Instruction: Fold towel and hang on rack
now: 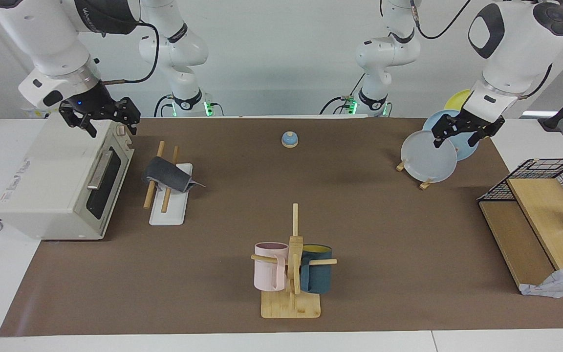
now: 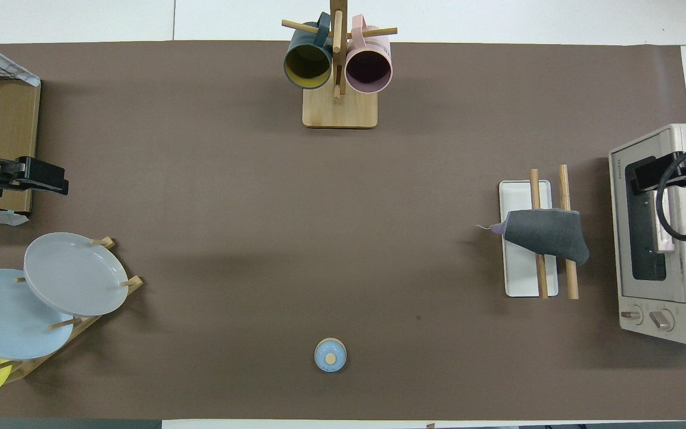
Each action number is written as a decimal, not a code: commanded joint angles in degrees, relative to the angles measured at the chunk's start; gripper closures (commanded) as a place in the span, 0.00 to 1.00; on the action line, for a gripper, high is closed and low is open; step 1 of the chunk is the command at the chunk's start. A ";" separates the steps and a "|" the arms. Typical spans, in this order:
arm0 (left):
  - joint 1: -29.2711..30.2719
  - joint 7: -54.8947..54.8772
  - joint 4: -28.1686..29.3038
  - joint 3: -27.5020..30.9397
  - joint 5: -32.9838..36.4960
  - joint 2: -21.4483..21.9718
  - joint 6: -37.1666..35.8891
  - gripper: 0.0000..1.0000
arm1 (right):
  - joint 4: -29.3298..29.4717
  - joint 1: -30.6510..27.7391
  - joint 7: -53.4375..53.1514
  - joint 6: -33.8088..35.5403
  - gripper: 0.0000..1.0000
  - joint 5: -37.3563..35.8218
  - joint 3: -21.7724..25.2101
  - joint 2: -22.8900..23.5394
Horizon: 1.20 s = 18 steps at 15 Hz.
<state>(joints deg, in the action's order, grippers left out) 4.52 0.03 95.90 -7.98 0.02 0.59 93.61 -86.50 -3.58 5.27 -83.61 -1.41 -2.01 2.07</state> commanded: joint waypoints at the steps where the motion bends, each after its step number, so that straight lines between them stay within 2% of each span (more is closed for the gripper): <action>1: -0.13 -0.38 -0.45 0.25 0.77 -0.07 -0.79 0.00 | 0.89 -0.81 -1.14 1.95 0.00 -0.17 -0.19 -0.05; 4: -0.13 -0.38 -0.45 0.25 0.77 -0.07 -0.88 0.00 | 2.30 -1.26 -1.14 4.25 0.00 -0.08 0.08 0.31; 18: -0.13 -0.38 -0.45 0.25 0.77 -0.07 -0.79 0.00 | 2.57 -0.55 -1.23 3.19 0.00 0.27 -0.37 0.66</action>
